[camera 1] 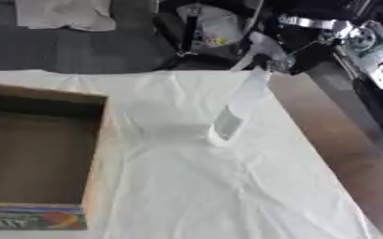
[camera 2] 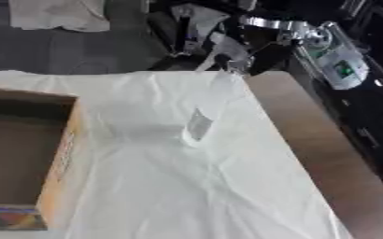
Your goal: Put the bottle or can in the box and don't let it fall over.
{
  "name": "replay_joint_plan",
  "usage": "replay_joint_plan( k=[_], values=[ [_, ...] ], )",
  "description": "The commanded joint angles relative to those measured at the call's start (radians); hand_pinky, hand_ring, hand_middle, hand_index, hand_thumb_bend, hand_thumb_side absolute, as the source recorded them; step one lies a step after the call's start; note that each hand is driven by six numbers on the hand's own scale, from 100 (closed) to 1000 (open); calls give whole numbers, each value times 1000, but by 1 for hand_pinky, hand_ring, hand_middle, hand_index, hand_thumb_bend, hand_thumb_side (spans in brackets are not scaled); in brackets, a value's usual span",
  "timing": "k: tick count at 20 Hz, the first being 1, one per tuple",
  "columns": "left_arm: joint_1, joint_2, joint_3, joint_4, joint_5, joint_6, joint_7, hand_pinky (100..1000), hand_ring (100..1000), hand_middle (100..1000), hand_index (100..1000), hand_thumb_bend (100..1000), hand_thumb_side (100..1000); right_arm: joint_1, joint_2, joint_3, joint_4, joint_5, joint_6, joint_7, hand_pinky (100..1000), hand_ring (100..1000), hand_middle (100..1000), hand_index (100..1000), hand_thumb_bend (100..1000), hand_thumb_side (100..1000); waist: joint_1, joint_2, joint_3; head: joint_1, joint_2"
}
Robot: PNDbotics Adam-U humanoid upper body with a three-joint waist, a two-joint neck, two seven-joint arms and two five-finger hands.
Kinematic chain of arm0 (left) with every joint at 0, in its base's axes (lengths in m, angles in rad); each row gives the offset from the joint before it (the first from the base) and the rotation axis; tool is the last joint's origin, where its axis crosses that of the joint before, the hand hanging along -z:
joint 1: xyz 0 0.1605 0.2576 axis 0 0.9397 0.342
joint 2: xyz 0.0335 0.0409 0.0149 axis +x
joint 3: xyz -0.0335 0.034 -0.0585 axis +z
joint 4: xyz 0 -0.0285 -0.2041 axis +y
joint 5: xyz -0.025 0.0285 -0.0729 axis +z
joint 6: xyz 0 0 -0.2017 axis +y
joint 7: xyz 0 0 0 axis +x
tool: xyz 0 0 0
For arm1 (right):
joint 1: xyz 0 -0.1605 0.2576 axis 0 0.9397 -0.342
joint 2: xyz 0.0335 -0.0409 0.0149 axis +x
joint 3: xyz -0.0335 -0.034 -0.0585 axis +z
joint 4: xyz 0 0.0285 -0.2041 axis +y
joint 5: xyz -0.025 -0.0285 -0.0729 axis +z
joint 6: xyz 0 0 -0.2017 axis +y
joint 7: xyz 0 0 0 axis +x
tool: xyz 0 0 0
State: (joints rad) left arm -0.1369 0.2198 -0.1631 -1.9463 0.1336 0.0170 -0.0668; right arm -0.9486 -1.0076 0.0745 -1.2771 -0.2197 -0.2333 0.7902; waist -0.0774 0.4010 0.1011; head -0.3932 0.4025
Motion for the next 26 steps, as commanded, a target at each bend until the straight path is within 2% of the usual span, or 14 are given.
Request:
replay_joint_plan(
  k=[1,7,10,12,19,26],
  values=[
    [-5,1,-4,-9,-4,0,-5,865,824,771,802,172,864,-18,-26,-17,-11,-20,9,4,702,555,625,733,100,147,1,-17,-1,-1,-5],
    [-6,0,-5,-8,-6,0,-9,866,826,772,802,172,865,-21,-25,-15,-13,-36,19,15,727,586,645,747,100,194,0,-15,-1,-1,-4],
    [-7,0,-5,-8,-7,1,-11,867,827,773,802,172,865,-18,-27,-19,-16,-35,13,11,780,729,745,807,100,251,0,-14,0,-2,-4],
    [-9,0,-6,-9,-7,1,-13,868,827,773,802,173,865,-17,-28,-23,-13,-32,4,2,799,774,771,829,100,285,0,-13,0,-2,-5],
    [-9,0,-7,-8,-8,4,-19,868,827,774,802,173,868,-12,-32,-32,-1,-17,-24,-20,800,766,763,833,100,295,-1,-13,-1,-3,-5],
    [-9,0,-9,-7,-11,6,-28,868,828,775,802,173,869,-7,-34,-39,17,-12,-24,-24,789,745,737,825,100,294,0,-12,-3,0,-8]
  ],
)
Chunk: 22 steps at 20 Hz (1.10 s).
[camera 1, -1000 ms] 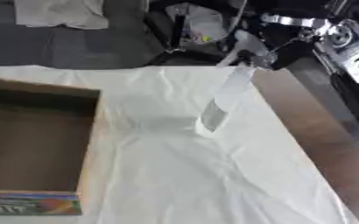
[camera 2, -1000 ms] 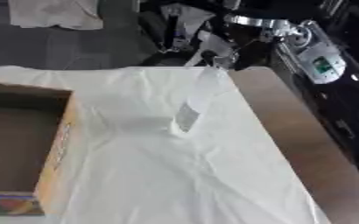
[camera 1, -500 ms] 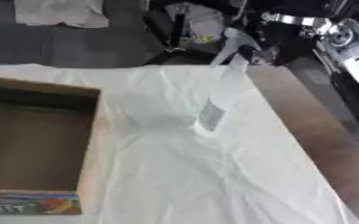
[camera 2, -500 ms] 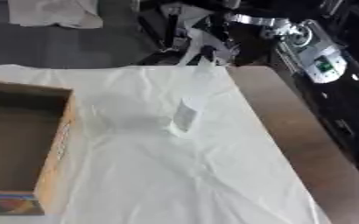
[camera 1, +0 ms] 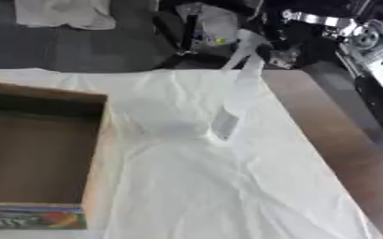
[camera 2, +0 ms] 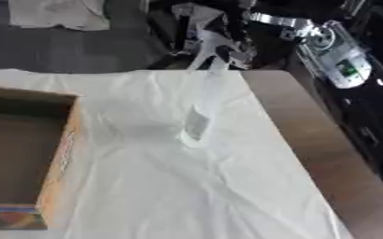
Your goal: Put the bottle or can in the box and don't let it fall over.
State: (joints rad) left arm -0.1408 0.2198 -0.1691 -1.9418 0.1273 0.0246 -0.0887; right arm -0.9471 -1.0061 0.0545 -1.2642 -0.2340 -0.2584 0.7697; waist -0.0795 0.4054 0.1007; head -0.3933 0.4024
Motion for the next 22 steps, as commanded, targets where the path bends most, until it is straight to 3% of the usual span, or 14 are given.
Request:
replay_joint_plan(
  k=[1,10,22],
  values=[
    [-5,0,-4,-11,-5,-2,-8,868,828,774,802,172,869,-8,-35,-19,5,3,2,-1,786,741,734,824,100,292,2,-16,-3,1,-9],
    [-4,0,-6,-11,-8,0,-18,869,829,775,802,172,871,-12,-31,-19,10,7,11,5,769,703,704,817,100,251,4,-15,-3,-2,-10],
    [-3,0,-8,-9,-12,4,-28,869,830,776,800,172,876,-16,-25,-17,4,-25,38,13,693,560,623,748,100,248,3,-13,-3,-3,-8]
  ],
)
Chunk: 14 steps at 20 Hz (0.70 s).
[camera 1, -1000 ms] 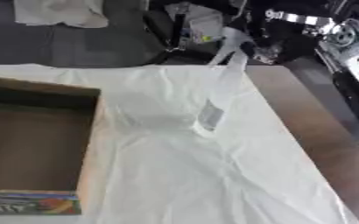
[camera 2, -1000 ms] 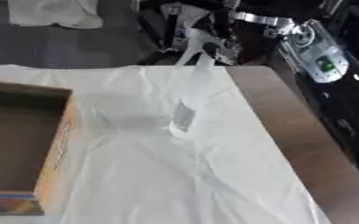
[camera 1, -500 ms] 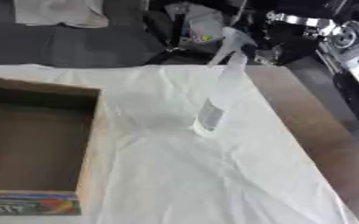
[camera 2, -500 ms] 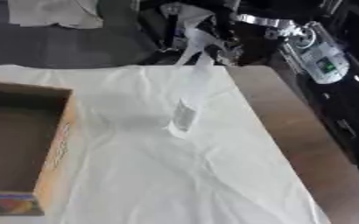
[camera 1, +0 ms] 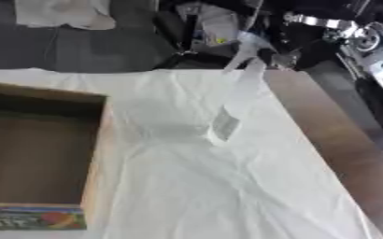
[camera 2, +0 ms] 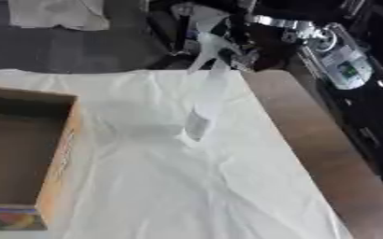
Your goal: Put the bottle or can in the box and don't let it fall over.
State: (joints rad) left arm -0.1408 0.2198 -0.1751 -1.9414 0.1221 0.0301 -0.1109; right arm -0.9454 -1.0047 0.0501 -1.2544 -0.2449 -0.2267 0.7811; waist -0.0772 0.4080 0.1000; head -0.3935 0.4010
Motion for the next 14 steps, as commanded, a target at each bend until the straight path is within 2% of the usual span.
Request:
replay_joint_plan(
  k=[1,4,9,14],
  values=[
    [-3,0,-1,-9,-7,-1,-7,869,830,776,800,172,875,-18,-26,-13,-7,-17,8,3,682,555,617,744,100,250,0,-16,-3,-3,-6],
    [-3,0,-1,-8,-8,0,-8,869,831,776,800,172,875,-19,-25,-14,-11,-26,11,5,654,554,617,744,100,235,-1,-17,-3,-2,-6],
    [-4,-1,-1,-7,-8,2,-12,870,831,776,798,173,876,-17,-25,-14,-11,-39,17,10,549,555,621,743,100,220,-2,-17,-2,-1,-8],
    [-4,-1,-1,-7,-10,2,-15,870,831,775,797,172,875,-16,-25,-12,-20,-33,12,8,608,582,633,752,100,243,-3,-15,-1,-2,-8]
  ],
)
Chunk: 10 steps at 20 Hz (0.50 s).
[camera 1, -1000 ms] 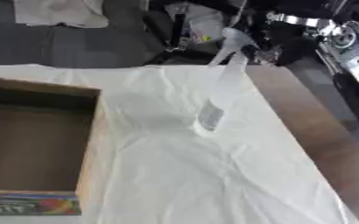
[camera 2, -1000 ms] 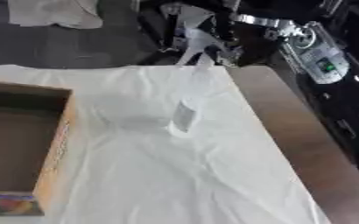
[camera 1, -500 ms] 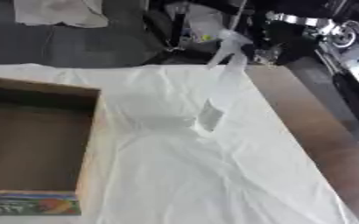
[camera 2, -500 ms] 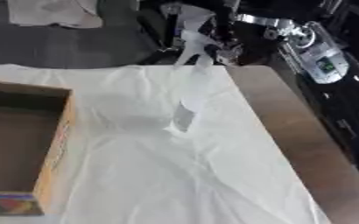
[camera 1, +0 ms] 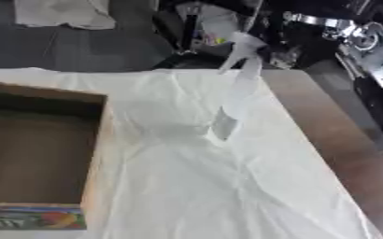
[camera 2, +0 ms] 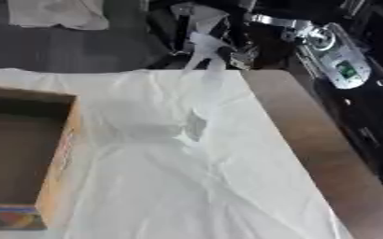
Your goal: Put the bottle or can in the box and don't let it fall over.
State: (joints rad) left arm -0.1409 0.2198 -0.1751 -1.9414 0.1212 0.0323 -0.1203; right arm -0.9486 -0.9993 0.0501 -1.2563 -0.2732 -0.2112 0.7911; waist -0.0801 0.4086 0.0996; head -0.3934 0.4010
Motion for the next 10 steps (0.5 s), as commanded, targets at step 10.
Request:
replay_joint_plan(
  k=[10],
  values=[
    [-7,-1,-1,-7,-9,0,-12,870,832,774,794,170,871,-21,-23,-7,-24,14,-17,-22,639,613,663,772,100,319,-2,-16,2,-7,-7]
  ],
)
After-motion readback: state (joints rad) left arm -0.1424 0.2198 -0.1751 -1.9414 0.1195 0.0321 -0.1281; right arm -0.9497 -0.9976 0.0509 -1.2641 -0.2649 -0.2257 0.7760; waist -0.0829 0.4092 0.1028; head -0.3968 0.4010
